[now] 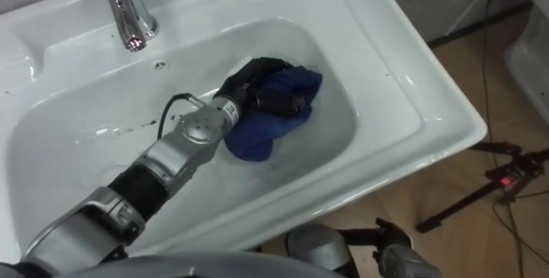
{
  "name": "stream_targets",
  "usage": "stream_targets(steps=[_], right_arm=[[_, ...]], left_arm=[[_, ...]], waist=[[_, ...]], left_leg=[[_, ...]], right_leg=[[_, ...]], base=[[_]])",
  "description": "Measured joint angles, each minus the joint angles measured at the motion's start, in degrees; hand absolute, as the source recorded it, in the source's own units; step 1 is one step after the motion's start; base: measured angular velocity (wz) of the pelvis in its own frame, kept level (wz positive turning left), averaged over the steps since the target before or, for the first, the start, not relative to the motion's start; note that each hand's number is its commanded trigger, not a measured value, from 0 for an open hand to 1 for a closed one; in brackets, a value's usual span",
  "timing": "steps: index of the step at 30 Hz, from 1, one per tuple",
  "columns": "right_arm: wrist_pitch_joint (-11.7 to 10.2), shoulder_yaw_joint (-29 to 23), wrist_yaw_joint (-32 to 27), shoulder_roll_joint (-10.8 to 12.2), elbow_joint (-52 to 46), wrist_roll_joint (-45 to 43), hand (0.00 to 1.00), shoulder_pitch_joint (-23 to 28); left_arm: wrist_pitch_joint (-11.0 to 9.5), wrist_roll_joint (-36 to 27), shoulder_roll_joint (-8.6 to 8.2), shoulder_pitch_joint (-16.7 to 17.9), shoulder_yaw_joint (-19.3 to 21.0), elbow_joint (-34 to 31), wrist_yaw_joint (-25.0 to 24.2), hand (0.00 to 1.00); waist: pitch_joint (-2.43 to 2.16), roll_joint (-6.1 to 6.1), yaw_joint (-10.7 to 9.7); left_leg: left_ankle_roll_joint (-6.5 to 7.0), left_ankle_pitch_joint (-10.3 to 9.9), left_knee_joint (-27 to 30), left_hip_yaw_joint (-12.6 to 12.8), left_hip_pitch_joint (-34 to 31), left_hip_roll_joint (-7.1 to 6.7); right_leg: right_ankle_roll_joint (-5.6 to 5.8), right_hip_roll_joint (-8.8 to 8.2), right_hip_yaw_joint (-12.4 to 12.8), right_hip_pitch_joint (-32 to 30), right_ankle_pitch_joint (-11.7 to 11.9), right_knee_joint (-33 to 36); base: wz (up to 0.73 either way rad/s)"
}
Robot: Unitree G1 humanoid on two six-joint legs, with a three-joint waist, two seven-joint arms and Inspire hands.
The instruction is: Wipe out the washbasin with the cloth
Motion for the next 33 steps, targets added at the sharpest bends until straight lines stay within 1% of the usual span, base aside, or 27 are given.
stream_targets(steps=[6,14,16,17,19,20,21,22,23,24,25,26,27,28,29,30,31,32,33], right_arm=[[0.0,0.1,0.0,0.0,0.1,0.0,0.0,-0.1],[0.1,0.5,-0.1,-0.1,0.2,0.0,0.0,-0.2],[0.3,0.1,0.0,0.0,0.3,-0.1,0.0,-0.2],[0.3,-0.1,0.0,0.0,0.5,-0.1,0.0,-0.1],[0.3,-0.2,0.0,0.0,0.6,-0.1,0.0,0.0],[0.3,-0.2,0.0,0.1,0.5,-0.3,0.0,0.0],[0.5,-0.1,0.0,0.1,0.6,-0.3,0.0,0.0],[0.5,-0.1,-0.1,0.2,0.6,-0.3,0.0,0.0],[0.6,-0.1,-0.1,0.2,0.5,-0.2,0.0,0.2],[0.6,-0.3,-0.2,0.2,0.3,0.0,0.0,0.8],[0.6,-0.3,-0.2,0.2,0.2,0.1,0.0,1.0],[0.5,-0.6,-0.6,0.2,0.2,0.3,0.0,1.6],[0.6,-0.7,-1.0,0.2,0.2,0.9,0.0,2.1],[0.6,-0.8,-1.3,0.2,0.2,1.0,0.0,2.4],[0.9,-1.5,-1.4,0.3,0.2,1.3,0.0,3.1],[1.1,-2.7,-1.4,0.4,0.2,1.4,0.0,3.9],[1.2,-3.2,-1.5,0.4,0.2,1.4,0.0,4.4],[1.3,-4.5,-1.6,0.5,0.0,1.2,0.0,5.2],[1.3,-5.2,-1.9,0.4,-0.1,1.2,0.0,5.9]], left_arm=[[0.1,0.0,-0.01,-0.1,-0.1,-0.7,-0.8,1.0],[0.3,0.3,0.03,-0.1,-1.0,-2.6,-1.1,1.0],[1.1,1.9,0.13,-0.1,-1.0,-3.2,-1.1,1.0],[1.3,3.7,0.22,-0.1,-1.0,-3.5,-1.1,1.0],[1.3,6.7,0.47,-0.1,-1.0,-3.4,-1.1,1.0],[1.3,9.4,0.79,0.0,-1.0,-3.1,-1.0,1.0],[1.2,12.1,1.29,0.1,-1.0,-1.9,-0.8,1.0],[1.2,13.4,1.4,0.1,-0.9,-1.1,-0.7,1.0],[1.1,15.3,1.58,0.5,-0.3,0.2,-0.6,1.0],[0.7,17.1,1.74,1.7,1.1,1.5,-0.6,1.0],[-0.3,18.0,1.87,2.3,2.0,2.8,-0.4,1.0],[-1.7,18.6,2.04,3.8,4.5,4.6,0.2,1.0],[-2.8,18.9,2.46,5.1,6.5,6.4,1.4,1.0],[-3.5,19.0,2.52,5.6,7.6,7.4,1.9,1.0],[-4.5,19.2,2.52,7.3,10.5,8.9,3.4,1.0],[-5.1,19.5,2.57,8.6,13.3,9.8,4.9,1.0],[-5.4,19.9,2.61,9.8,14.8,10.3,5.7,1.0],[-6.8,21.1,2.87,11.2,17.0,10.6,7.2,1.0],[-7.3,23.6,2.93,12.3,18.4,11.2,9.3,1.0]], waist=[[-0.03,0.04,-0.1],[-0.05,0.08,0.1],[-0.05,0.07,0.1],[-0.04,0.06,0.2],[-0.01,0.01,0.3],[0.02,-0.03,0.5],[0.15,-0.25,0.8],[0.14,-0.27,1.1],[0.25,-0.45,1.4],[0.24,-0.6,1.7],[0.23,-0.58,2.0],[0.1,-0.6,3.3],[-0.02,-0.74,3.8],[-0.2,-0.7,4.3],[-0.14,-0.9,5.4],[-0.59,-0.8,6.8],[-0.55,-1.25,7.2],[-0.82,-1.21,8.3],[-1.31,-0.86,9.7]], left_leg=[[0.0,0.0,0.0,-0.2,-0.1,0.03],[0.0,0.0,0.0,-0.2,0.1,0.03],[0.0,0.0,-0.1,-0.4,0.3,0.02],[0.0,0.0,-0.1,-0.4,0.4,0.03],[0.0,0.0,-0.2,-0.3,0.6,0.04],[0.0,0.0,-0.2,-0.1,0.8,0.05],[0.0,0.0,-0.3,0.0,1.3,0.05],[0.0,0.0,-0.3,-0.1,1.6,0.05],[0.0,0.0,-0.4,-0.1,2.1,0.04],[0.0,0.0,-0.5,0.1,2.5,0.03],[0.0,0.0,-0.5,0.1,2.9,0.03],[-0.01,0.0,-0.6,0.1,3.3,0.06],[-0.01,0.0,-0.6,0.1,3.3,0.07],[-0.01,0.0,-0.7,0.1,3.6,0.07],[-0.01,0.0,-1.0,0.0,4.4,0.08],[-0.02,0.0,-1.3,0.1,5.2,0.1],[-0.02,0.0,-1.3,0.2,5.5,0.08],[-0.03,0.0,-1.4,0.2,6.0,0.05],[-0.04,0.0,-1.6,0.0,6.3,0.05]], right_leg=[[0.0,-0.07,-0.5,0.1,0.0,0.0],[-0.01,0.05,-0.4,0.2,0.0,0.0],[-0.01,0.05,-0.5,0.3,0.0,0.0],[-0.01,0.07,-0.4,0.4,0.0,0.0],[-0.01,0.13,-0.2,0.5,0.0,0.1],[-0.01,0.17,-0.1,0.7,0.0,0.1],[-0.04,0.23,0.2,0.9,0.0,0.1],[-0.06,0.24,0.2,1.1,0.0,0.1],[-0.08,0.24,0.2,1.7,-0.1,0.1],[-0.06,0.3,0.5,2.1,-0.2,0.0],[-0.07,0.39,0.6,2.3,-0.2,0.1],[-0.11,0.42,0.7,2.6,-0.3,0.2],[-0.12,0.41,0.6,2.8,-0.3,0.1],[-0.12,0.43,0.6,2.9,-0.3,0.1],[-0.1,0.55,0.6,3.6,-0.4,0.1],[-0.13,0.65,0.7,4.0,-0.5,0.1],[-0.11,0.66,0.8,4.4,-0.7,0.1],[-0.07,0.65,0.8,4.5,-1.0,0.2],[-0.09,0.69,0.9,4.8,-1.0,0.3]], base=[[0.03],[0.0],[0.0],[0.0],[-0.04],[-0.1],[-0.12],[-0.11],[0.0],[0.0],[-0.08],[-0.06],[0.0],[0.08],[0.0],[0.03],[0.04],[0.0],[-0.04]])
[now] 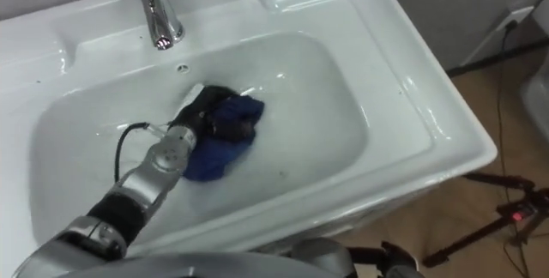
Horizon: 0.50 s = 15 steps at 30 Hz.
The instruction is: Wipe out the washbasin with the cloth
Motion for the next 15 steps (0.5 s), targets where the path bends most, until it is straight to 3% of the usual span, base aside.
stream_targets(steps=[2,6,9,15], right_arm=[[0.1,-1.6,-0.1,0.0,0.3,-0.2,0.0,0.4],[0.5,-4.5,0.0,-0.2,0.3,-1.3,0.0,0.5],[0.8,-6.2,0.0,-0.7,0.3,-2.4,0.0,0.6],[1.2,-6.7,0.0,-1.4,0.2,-2.8,0.0,0.9]], left_arm=[[-0.1,3.2,0.16,0.5,3.6,1.0,2.9,1.0],[-0.2,10.5,2.63,2.7,10.1,1.8,7.8,1.0],[-0.2,16.0,4.16,3.7,11.2,1.8,9.6,1.0],[-0.2,22.9,4.19,5.3,13.6,0.3,10.1,1.0]], waist=[[-0.14,0.41,1.2],[-0.26,1.16,1.6],[-0.25,1.47,1.7],[-0.28,2.67,3.0]], left_leg=[[0.02,0.0,-0.6,-0.1,1.0,0.1],[-0.04,-0.1,-1.3,-0.5,2.5,0.38],[-0.1,-0.1,-1.1,-0.8,2.7,0.52],[-0.48,-0.3,-1.0,-1.3,2.8,1.03]], right_leg=[[-0.02,0.31,0.7,0.7,-0.1,0.0],[-0.22,0.8,0.7,1.9,0.1,0.3],[-0.54,0.99,0.7,2.5,0.4,0.3],[-1.11,1.67,1.2,2.5,0.9,0.0]], base=[[-0.05],[-0.02],[-0.03],[-0.1]])
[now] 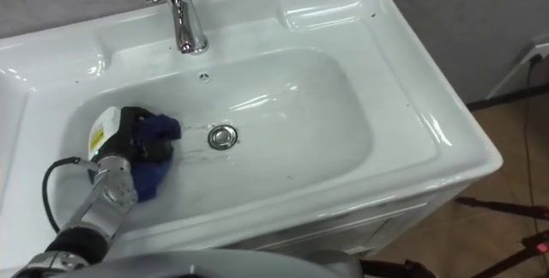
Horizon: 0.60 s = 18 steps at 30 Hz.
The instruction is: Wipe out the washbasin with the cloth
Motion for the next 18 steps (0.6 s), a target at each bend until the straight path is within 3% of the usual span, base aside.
stream_targets(steps=[5,10,16,17,18], right_arm=[[0.1,-2.9,0.1,-1.1,0.0,-3.1,0.0,0.3],[0.0,-5.0,0.8,-1.4,0.3,-5.5,0.0,0.4],[0.1,-7.3,0.4,-1.9,0.4,-9.5,0.0,1.5],[0.3,-8.3,0.4,-1.9,0.5,-9.7,0.0,1.7],[0.6,-8.9,0.4,-2.0,0.5,-9.8,0.0,1.9]], left_arm=[[0.0,8.6,0.42,2.4,2.4,-1.0,3.3,1.0],[0.0,14.0,0.7,3.3,2.9,-0.2,6.2,1.0],[0.0,20.8,3.08,5.9,3.0,-1.5,11.0,1.0],[0.0,22.4,3.51,6.6,3.0,-2.1,11.6,1.0],[0.0,23.3,3.9,7.2,3.0,-2.6,12.0,1.0]], waist=[[-0.31,1.85,0.4],[-0.26,1.73,0.7],[-0.34,1.86,1.0],[-0.4,1.93,1.0],[-0.79,2.35,1.0]], left_leg=[[-0.31,-0.1,0.0,-0.8,0.0,0.31],[-0.65,0.2,0.1,-1.7,0.1,0.44],[-0.79,0.2,0.5,-1.8,0.0,0.71],[-0.8,0.2,0.5,-1.8,0.0,0.77],[-0.83,0.3,0.5,-1.8,-0.3,0.85]], right_leg=[[-0.54,0.57,0.1,-0.1,-0.1,0.1],[-0.93,0.74,0.2,-0.1,-0.3,0.0],[-1.19,0.89,0.2,-0.2,-0.5,0.1],[-1.28,0.91,0.2,-0.3,-0.4,0.2],[-1.41,0.95,0.3,-0.7,-0.3,0.2]], base=[[-0.05],[0.02],[-0.05],[-0.06],[-0.07]])
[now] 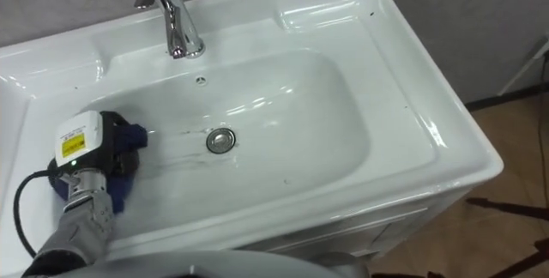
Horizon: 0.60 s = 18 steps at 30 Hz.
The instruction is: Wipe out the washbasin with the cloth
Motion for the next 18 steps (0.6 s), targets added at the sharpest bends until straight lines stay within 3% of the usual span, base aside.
stream_targets(steps=[4,10,18], right_arm=[[0.0,-1.3,0.5,0.0,0.1,-1.3,0.0,0.2],[-0.2,-1.6,2.2,-0.1,0.0,-1.5,0.0,0.1],[-0.8,0.7,2.1,0.0,0.6,0.1,0.0,-0.6]], left_arm=[[0.0,2.7,1.2,0.4,0.0,-0.3,0.1,1.0],[0.0,2.8,1.31,0.5,-0.1,-0.2,-0.1,1.0],[1.4,0.0,1.22,-0.3,-2.5,2.9,-0.3,1.0]], waist=[[-0.03,0.27,-0.2],[0.19,1.01,-0.4],[0.49,0.09,-3.0]], left_leg=[[-0.13,0.1,0.2,-0.2,-0.4,0.11],[-0.13,0.1,0.3,-0.6,-0.4,0.09],[-0.14,0.1,0.4,-1.6,0.5,-0.19]], right_leg=[[-0.23,0.07,0.0,-0.3,0.2,0.0],[-0.24,-0.02,-0.1,-0.2,0.2,0.0],[0.14,-0.19,0.0,-0.2,-1.6,2.1]], base=[[-0.01],[0.01],[0.08]])
